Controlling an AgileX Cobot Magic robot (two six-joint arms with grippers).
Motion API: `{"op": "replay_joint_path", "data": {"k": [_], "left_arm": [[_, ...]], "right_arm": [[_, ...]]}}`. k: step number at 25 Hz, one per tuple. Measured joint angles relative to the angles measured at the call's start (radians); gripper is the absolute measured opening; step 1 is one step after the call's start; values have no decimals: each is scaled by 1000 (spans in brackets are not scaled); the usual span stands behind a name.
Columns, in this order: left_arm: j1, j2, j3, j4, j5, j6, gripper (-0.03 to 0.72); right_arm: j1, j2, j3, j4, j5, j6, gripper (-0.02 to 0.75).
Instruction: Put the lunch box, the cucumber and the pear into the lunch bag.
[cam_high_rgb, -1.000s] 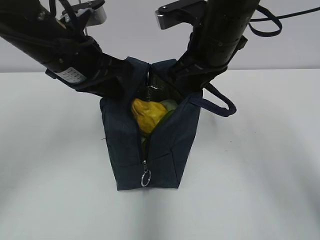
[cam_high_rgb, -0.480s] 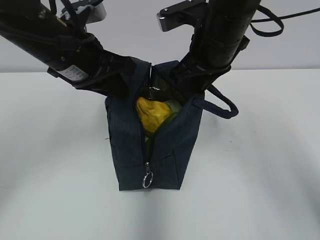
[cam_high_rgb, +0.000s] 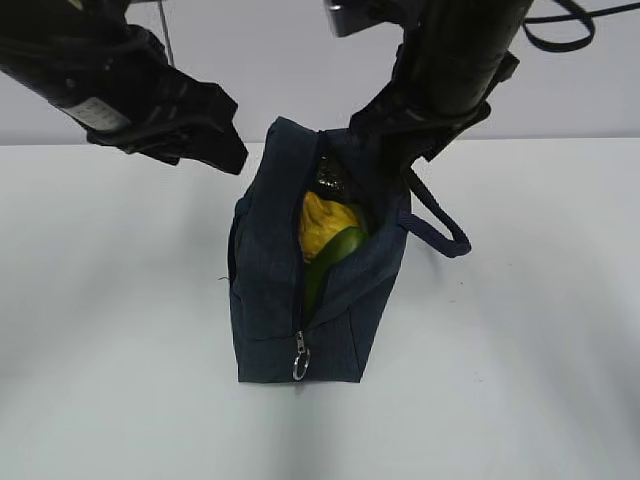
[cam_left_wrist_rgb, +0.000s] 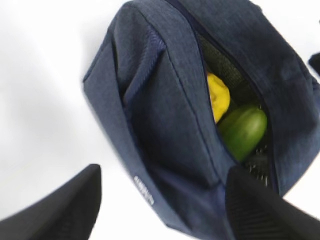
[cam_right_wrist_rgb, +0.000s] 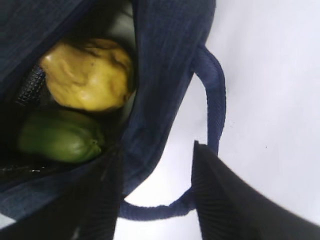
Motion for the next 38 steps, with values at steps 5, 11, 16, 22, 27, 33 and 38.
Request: {"op": "replay_joint_path", "data": {"k": [5,11,16,22,27,33,38], "left_arm": [[0,-71,0,65,113,1,459],[0,-120,0,67,248,-6,458],[0,-171,8,67,334,-8,454],[0,-301,113,54,347,-8,435],[0,-440,230,16,290,-8,433],[0,-578,407,-46,114,-3,431],[0,-606,531,-131,-22,103,431]], "right_arm": [[-1,-72,0,0,52,3,352],[-1,-218,0,14,105,3,295],[-1,-351,0,66,114,3,275],[-1,-503,24,108,123,3,268],[-1,-647,208,151,123,0,267],[-1,-856,565,257,-38,-40,266],[-1,-980,796,337,-181,-115,266]]}}
